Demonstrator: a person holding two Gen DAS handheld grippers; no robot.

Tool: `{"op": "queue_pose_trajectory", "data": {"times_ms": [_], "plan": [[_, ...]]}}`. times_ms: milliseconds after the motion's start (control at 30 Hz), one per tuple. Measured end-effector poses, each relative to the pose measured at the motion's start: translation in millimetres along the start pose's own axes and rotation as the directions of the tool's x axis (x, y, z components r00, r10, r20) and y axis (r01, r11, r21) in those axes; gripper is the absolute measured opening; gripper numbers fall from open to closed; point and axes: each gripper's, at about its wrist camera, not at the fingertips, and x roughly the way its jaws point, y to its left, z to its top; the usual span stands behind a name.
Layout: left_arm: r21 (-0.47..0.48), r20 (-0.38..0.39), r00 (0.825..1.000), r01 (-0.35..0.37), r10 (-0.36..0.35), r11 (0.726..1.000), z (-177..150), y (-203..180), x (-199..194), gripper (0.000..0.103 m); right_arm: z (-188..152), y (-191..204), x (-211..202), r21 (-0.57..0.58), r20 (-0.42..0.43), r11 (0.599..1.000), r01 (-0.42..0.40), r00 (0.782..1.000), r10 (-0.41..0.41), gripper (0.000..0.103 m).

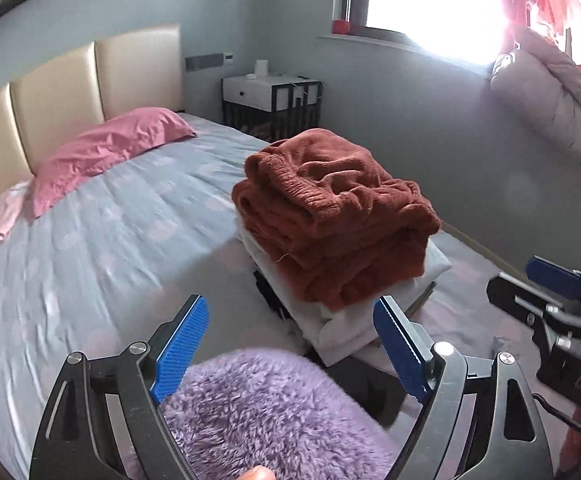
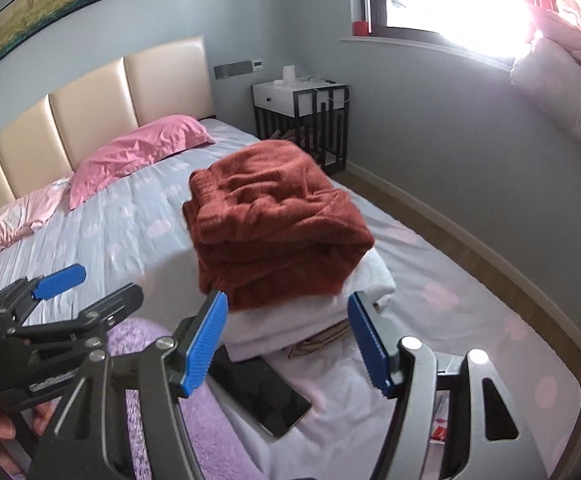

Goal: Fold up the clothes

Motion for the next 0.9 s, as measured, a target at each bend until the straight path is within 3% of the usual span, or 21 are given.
{"op": "queue_pose_trajectory", "data": {"times_ms": [233,900], "plan": [[-0.016,0.000,0.999,-0.036,0.036,0.999,-7,-3,-9,0.086,-16,8,-1,-0.020,-0.021,1.000,-0.002,1.000,0.001,0.062],[-0.007,-0.004,0.999,-0.041,0.041,0.999,-9,-6,-14,0.086,-19,10,-3,-0.018,-0.029,1.000,-0.024,0.999,0.024,0.062]]}}
